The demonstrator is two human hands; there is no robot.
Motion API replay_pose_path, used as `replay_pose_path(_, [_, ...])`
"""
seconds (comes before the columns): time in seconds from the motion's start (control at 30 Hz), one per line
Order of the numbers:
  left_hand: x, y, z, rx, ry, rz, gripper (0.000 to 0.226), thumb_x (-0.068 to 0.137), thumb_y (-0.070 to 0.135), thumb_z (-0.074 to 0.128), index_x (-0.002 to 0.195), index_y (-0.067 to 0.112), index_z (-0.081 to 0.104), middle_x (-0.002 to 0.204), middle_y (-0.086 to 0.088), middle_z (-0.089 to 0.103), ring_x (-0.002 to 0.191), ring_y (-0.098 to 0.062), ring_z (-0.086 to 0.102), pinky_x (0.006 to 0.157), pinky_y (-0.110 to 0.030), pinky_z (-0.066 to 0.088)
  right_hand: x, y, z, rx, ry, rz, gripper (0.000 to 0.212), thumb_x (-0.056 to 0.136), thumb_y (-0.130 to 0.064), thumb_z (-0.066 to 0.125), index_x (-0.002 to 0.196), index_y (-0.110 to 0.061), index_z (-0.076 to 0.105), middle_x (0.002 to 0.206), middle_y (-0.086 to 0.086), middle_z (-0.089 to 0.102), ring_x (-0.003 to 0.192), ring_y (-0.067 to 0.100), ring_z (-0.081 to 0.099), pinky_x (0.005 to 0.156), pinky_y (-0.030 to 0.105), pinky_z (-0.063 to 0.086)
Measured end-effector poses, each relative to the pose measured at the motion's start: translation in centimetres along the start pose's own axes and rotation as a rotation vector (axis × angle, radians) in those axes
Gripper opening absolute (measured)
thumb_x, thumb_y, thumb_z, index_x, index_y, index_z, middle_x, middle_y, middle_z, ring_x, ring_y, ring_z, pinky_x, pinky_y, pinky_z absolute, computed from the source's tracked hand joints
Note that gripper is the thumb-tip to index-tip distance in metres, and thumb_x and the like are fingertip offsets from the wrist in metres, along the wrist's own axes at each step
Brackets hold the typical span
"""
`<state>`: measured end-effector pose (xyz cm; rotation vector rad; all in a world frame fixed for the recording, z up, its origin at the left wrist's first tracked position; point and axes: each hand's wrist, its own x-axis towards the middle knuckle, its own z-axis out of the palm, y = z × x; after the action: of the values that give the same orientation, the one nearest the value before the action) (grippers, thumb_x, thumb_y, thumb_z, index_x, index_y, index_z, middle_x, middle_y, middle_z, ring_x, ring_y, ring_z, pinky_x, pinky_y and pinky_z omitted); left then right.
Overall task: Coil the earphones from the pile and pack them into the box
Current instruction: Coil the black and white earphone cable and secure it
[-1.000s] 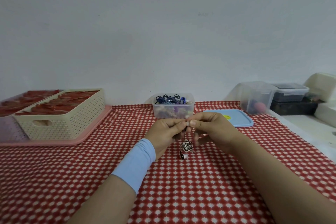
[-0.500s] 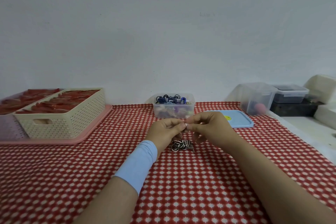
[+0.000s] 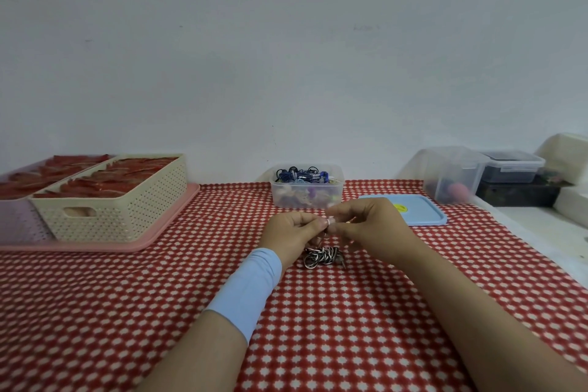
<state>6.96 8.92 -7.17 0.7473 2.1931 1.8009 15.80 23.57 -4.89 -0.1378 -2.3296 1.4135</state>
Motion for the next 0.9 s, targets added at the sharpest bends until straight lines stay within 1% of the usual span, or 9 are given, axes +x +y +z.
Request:
replay_pose_path(0.07, [-0.1, 0.0, 0.0, -0.017, -0.008, -0.007, 0.009, 0.090, 0.024, 0.070, 0.090, 0.020, 0.078, 0.071, 0.006, 0.074, 0.060, 0.000, 0.063, 0.059, -0.012, 0.049, 0.0, 0.1, -0.1, -0.026, -0.005, -0.011, 0.030, 0.080, -0.001, 0.081, 0.082, -0.031, 0.077, 0.074, -0.003, 0.077, 0.062, 0.018, 0.067, 0.061, 0.032, 0.060])
replay_pose_path(0.17, [-0.2, 0.2, 0.0, -0.054, -0.058, -0.012, 0.013, 0.092, 0.022, 0.068, 0.098, 0.015, 0.077, 0.082, 0.001, 0.077, 0.066, -0.004, 0.067, 0.064, -0.013, 0.052, 0.2, 0.4, -0.2, -0.049, 0.030, -0.017, 0.027, 0.083, -0.006, 0.079, 0.078, -0.032, 0.079, 0.073, 0.002, 0.077, 0.063, 0.032, 0.068, 0.068, 0.041, 0.061])
replay_pose_path(0.2, [-0.3, 0.3, 0.0, -0.057, -0.071, -0.010, 0.012, 0.092, 0.021, 0.068, 0.098, 0.016, 0.077, 0.083, 0.002, 0.077, 0.069, -0.004, 0.068, 0.065, -0.013, 0.052, 0.2, 0.5, -0.2, -0.051, 0.039, -0.019, 0.028, 0.084, -0.007, 0.079, 0.077, -0.033, 0.078, 0.072, 0.003, 0.076, 0.062, 0.032, 0.068, 0.067, 0.042, 0.060])
replay_pose_path(0.33, [-0.3, 0.3, 0.0, -0.058, -0.074, -0.001, 0.009, 0.091, 0.018, 0.069, 0.096, 0.018, 0.077, 0.083, 0.003, 0.078, 0.070, -0.002, 0.067, 0.062, -0.010, 0.048, 0.2, 0.4, -0.2, -0.060, 0.038, -0.051, 0.029, 0.084, -0.006, 0.078, 0.078, -0.034, 0.076, 0.066, -0.003, 0.074, 0.053, 0.014, 0.061, 0.060, 0.035, 0.058])
replay_pose_path(0.4, [-0.2, 0.3, 0.0, -0.071, -0.059, -0.010, 0.011, 0.090, 0.016, 0.069, 0.098, 0.016, 0.076, 0.084, 0.002, 0.078, 0.068, 0.000, 0.067, 0.059, -0.008, 0.047, 0.2, 0.1, -0.2, -0.048, 0.040, -0.052, 0.032, 0.084, -0.006, 0.079, 0.086, -0.038, 0.073, 0.070, -0.007, 0.075, 0.054, 0.012, 0.064, 0.061, 0.032, 0.059])
replay_pose_path(0.47, [-0.3, 0.3, 0.0, -0.082, -0.050, -0.011, 0.012, 0.090, 0.015, 0.069, 0.100, 0.014, 0.076, 0.082, 0.003, 0.077, 0.064, 0.003, 0.065, 0.057, -0.008, 0.046, 0.2, 0.0, -0.1, -0.053, 0.050, -0.053, 0.034, 0.084, -0.007, 0.079, 0.088, -0.040, 0.072, 0.072, -0.007, 0.075, 0.054, 0.011, 0.065, 0.060, 0.030, 0.060])
replay_pose_path(0.6, [-0.1, 0.0, -0.1, -0.064, -0.033, 0.004, 0.014, 0.088, 0.015, 0.072, 0.101, 0.013, 0.076, 0.075, 0.007, 0.074, 0.059, 0.003, 0.064, 0.057, -0.008, 0.046, 0.0, 0.1, -0.1, -0.034, 0.035, -0.028, 0.027, 0.085, -0.005, 0.078, 0.079, -0.031, 0.077, 0.073, -0.006, 0.076, 0.056, 0.018, 0.066, 0.059, 0.032, 0.060])
replay_pose_path(0.8, [0.0, -0.2, -0.5, -0.068, -0.034, 0.018, 0.011, 0.089, 0.016, 0.071, 0.097, 0.020, 0.077, 0.077, 0.008, 0.075, 0.064, -0.001, 0.064, 0.060, -0.011, 0.048, -0.1, -0.2, -0.1, 0.083, -0.016, 0.057, 0.010, 0.090, -0.010, 0.073, 0.094, -0.017, 0.079, 0.078, -0.002, 0.077, 0.058, 0.014, 0.066, 0.052, 0.027, 0.057])
replay_pose_path(0.9, [0.0, -0.2, -0.8, -0.078, -0.088, 0.015, 0.011, 0.089, 0.018, 0.071, 0.098, 0.019, 0.078, 0.086, 0.002, 0.078, 0.078, -0.009, 0.070, 0.069, -0.014, 0.053, -0.3, -0.4, -0.6, 0.136, -0.092, 0.103, 0.012, 0.092, -0.009, 0.069, 0.099, -0.011, 0.079, 0.085, 0.008, 0.077, 0.062, 0.016, 0.067, 0.054, 0.028, 0.057])
